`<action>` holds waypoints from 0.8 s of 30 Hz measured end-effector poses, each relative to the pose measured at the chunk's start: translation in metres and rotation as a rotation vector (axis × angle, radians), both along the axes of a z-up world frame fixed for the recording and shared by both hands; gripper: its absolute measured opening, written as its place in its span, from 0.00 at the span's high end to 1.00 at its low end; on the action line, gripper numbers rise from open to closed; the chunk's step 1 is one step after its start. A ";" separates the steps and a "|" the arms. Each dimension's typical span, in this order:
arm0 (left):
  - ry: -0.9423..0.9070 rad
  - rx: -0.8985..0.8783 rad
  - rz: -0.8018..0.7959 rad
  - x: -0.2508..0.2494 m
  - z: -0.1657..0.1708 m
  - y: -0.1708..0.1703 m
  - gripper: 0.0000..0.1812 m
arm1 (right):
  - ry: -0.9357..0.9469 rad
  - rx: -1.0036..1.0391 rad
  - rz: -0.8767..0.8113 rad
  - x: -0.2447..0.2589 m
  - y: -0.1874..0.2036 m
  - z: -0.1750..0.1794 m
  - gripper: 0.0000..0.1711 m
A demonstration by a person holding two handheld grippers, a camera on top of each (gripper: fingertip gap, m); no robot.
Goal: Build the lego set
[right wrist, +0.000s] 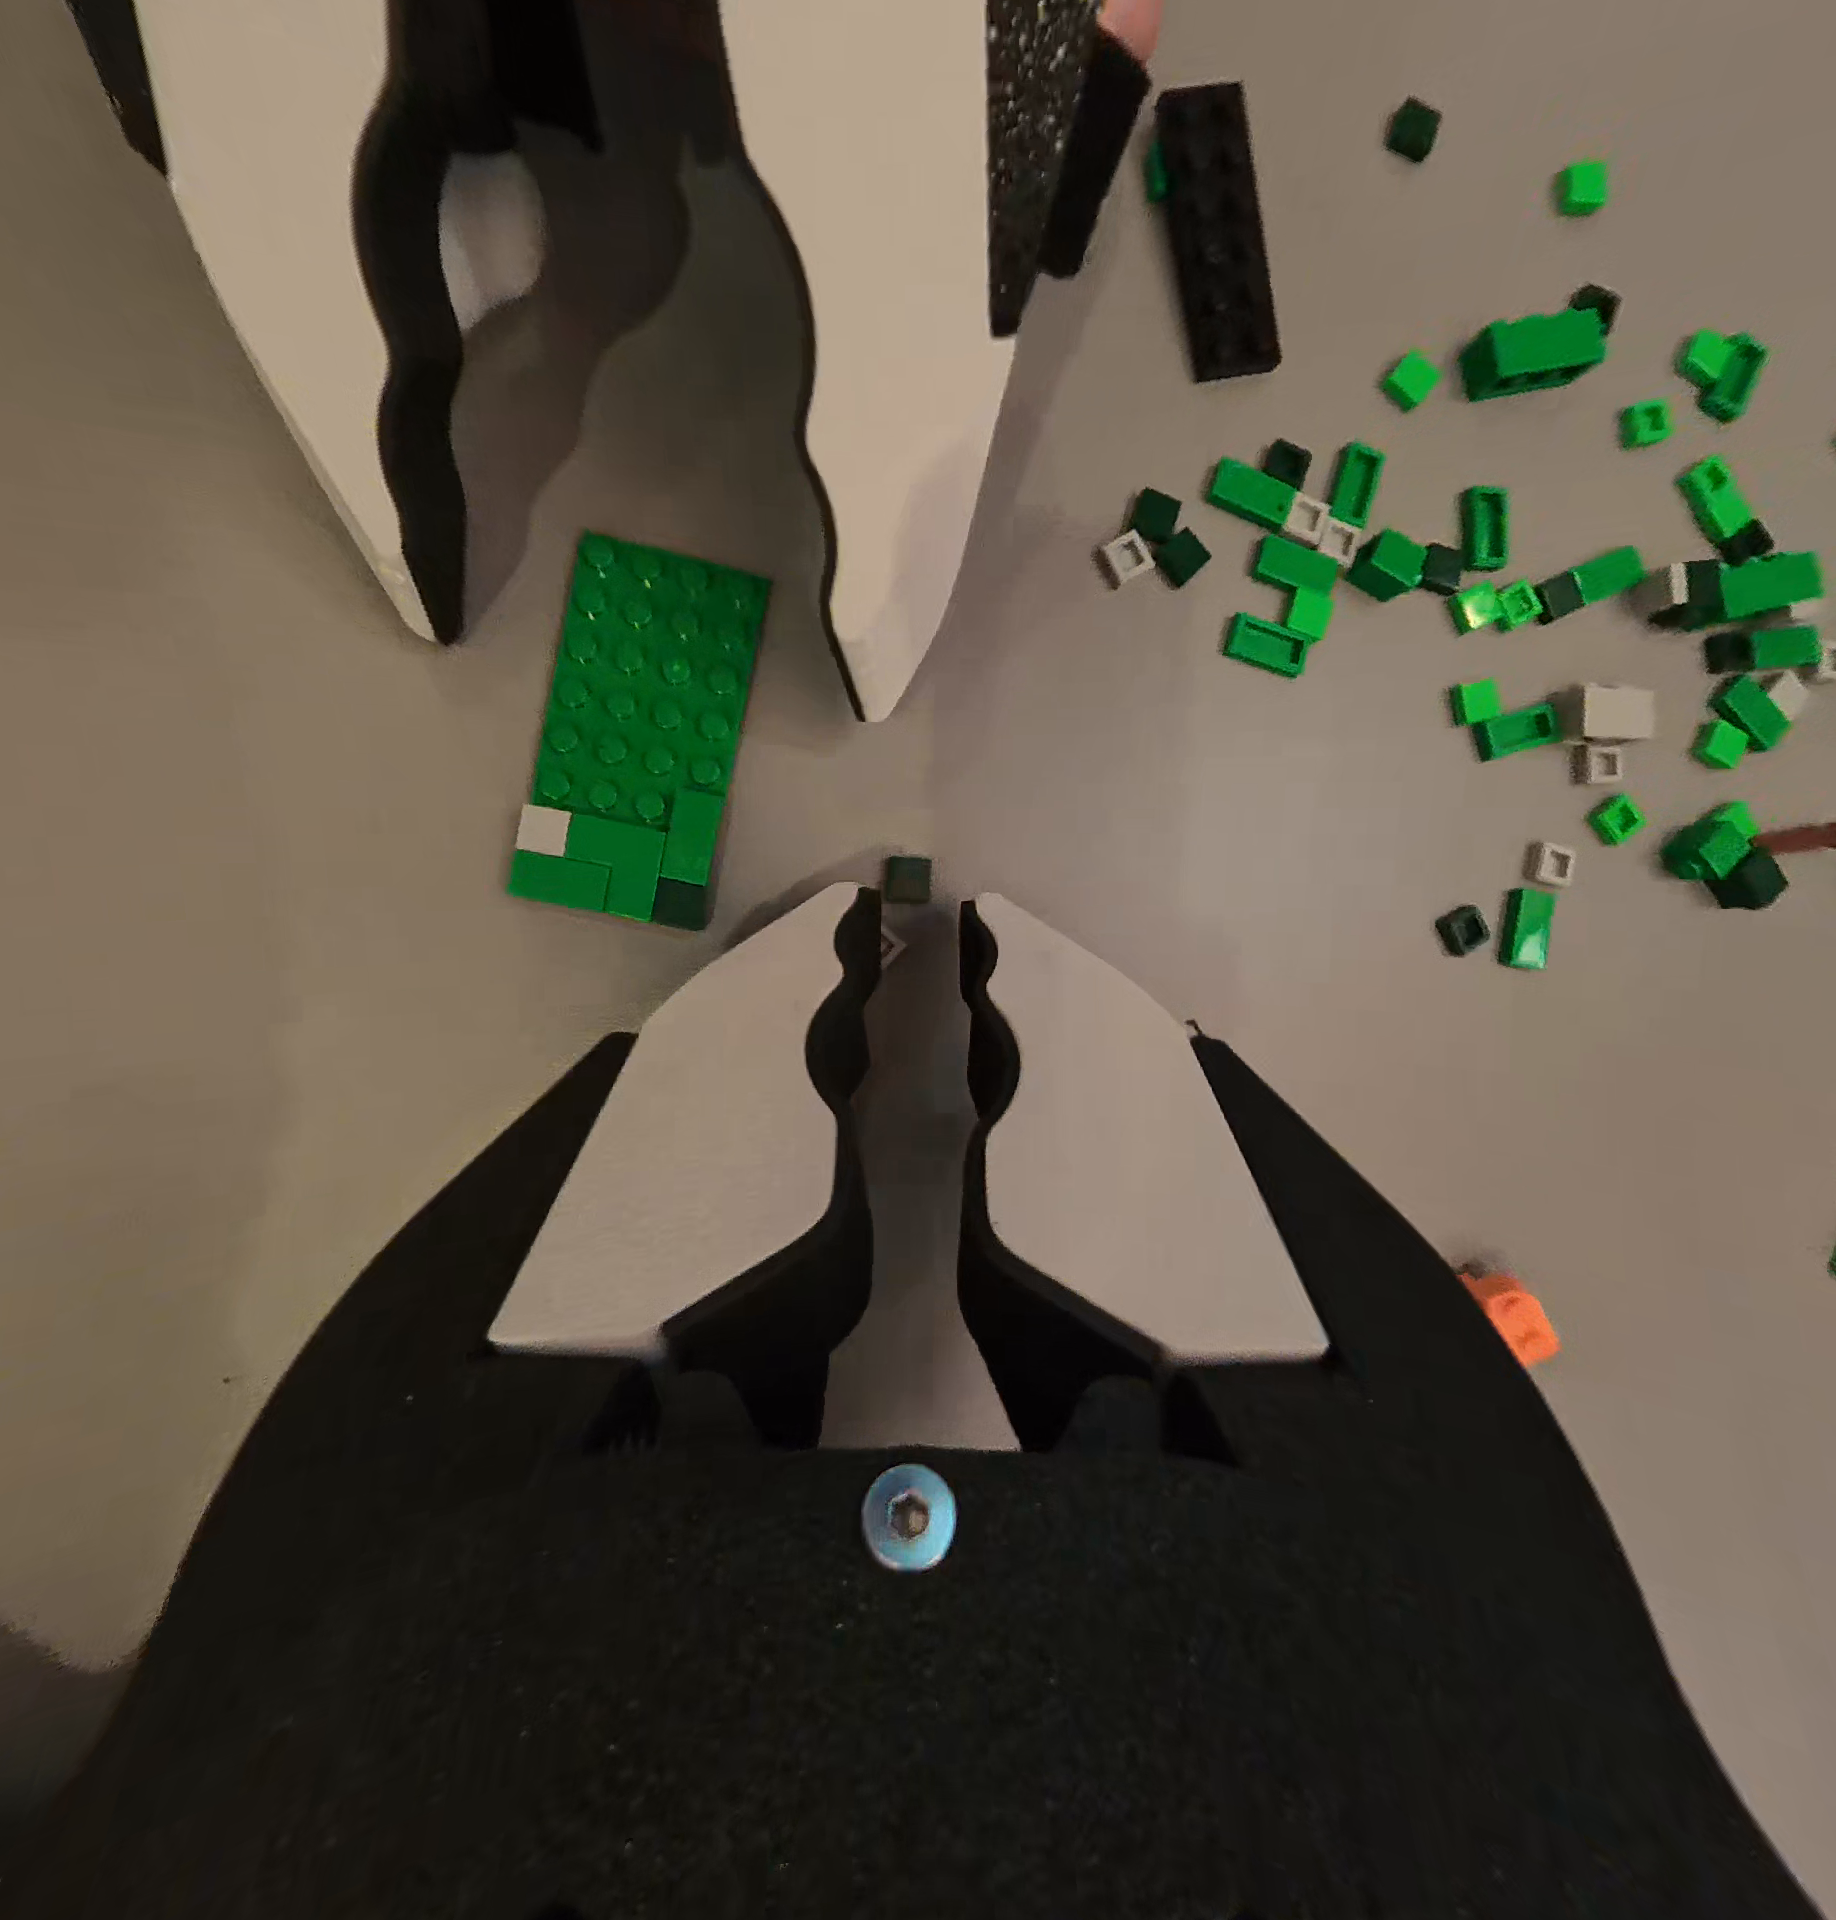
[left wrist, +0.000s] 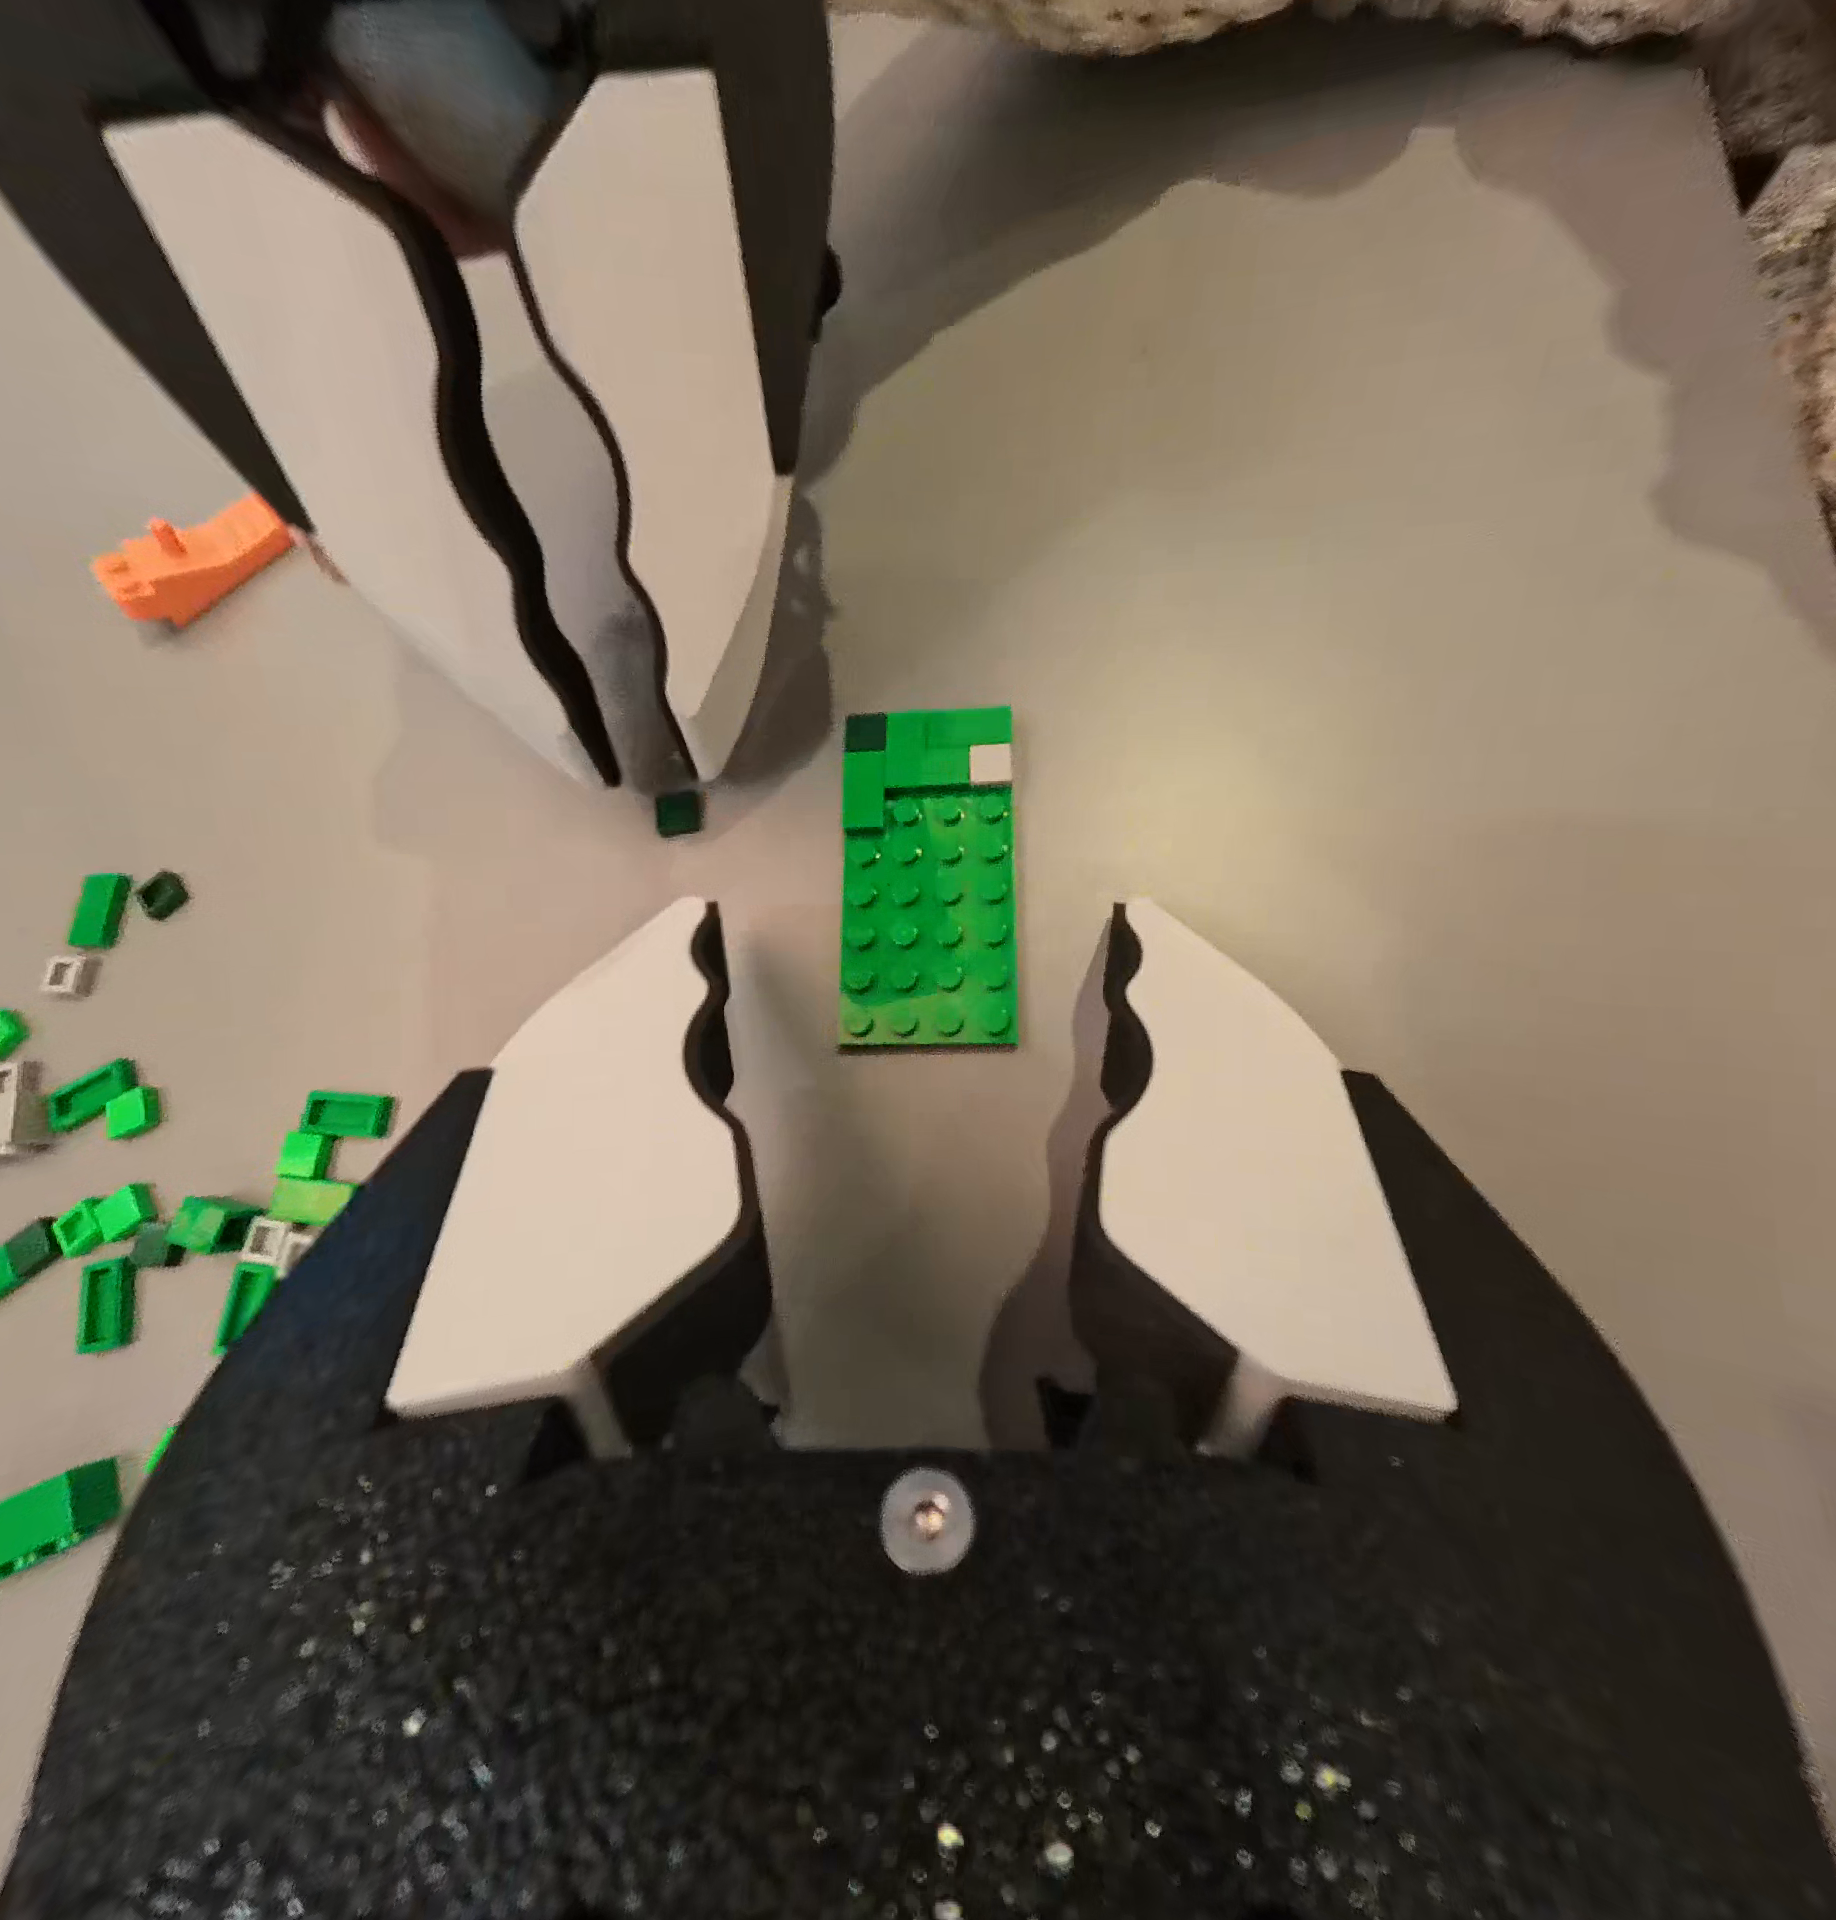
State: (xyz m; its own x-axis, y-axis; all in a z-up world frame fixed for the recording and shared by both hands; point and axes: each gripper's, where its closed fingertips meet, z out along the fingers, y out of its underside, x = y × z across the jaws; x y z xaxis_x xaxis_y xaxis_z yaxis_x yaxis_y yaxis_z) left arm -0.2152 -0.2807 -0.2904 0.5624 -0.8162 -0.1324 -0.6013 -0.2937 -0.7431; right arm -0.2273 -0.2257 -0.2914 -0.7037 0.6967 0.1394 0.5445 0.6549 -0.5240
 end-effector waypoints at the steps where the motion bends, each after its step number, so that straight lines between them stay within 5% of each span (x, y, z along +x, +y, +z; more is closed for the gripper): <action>1: 0.004 0.010 -0.008 0.000 0.000 0.000 0.63 | -0.023 0.013 0.013 0.000 0.000 -0.002 0.92; 24: -0.018 -0.031 0.003 -0.002 -0.001 -0.002 0.80 | -0.060 0.001 0.035 0.016 -0.040 0.008 0.96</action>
State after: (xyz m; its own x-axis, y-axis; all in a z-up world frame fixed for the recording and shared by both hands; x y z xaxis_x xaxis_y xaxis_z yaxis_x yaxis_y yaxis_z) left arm -0.2168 -0.2830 -0.2917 0.5671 -0.8179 -0.0969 -0.5872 -0.3190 -0.7440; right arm -0.2113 -0.2653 -0.2839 -0.7348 0.6714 0.0968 0.5518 0.6746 -0.4902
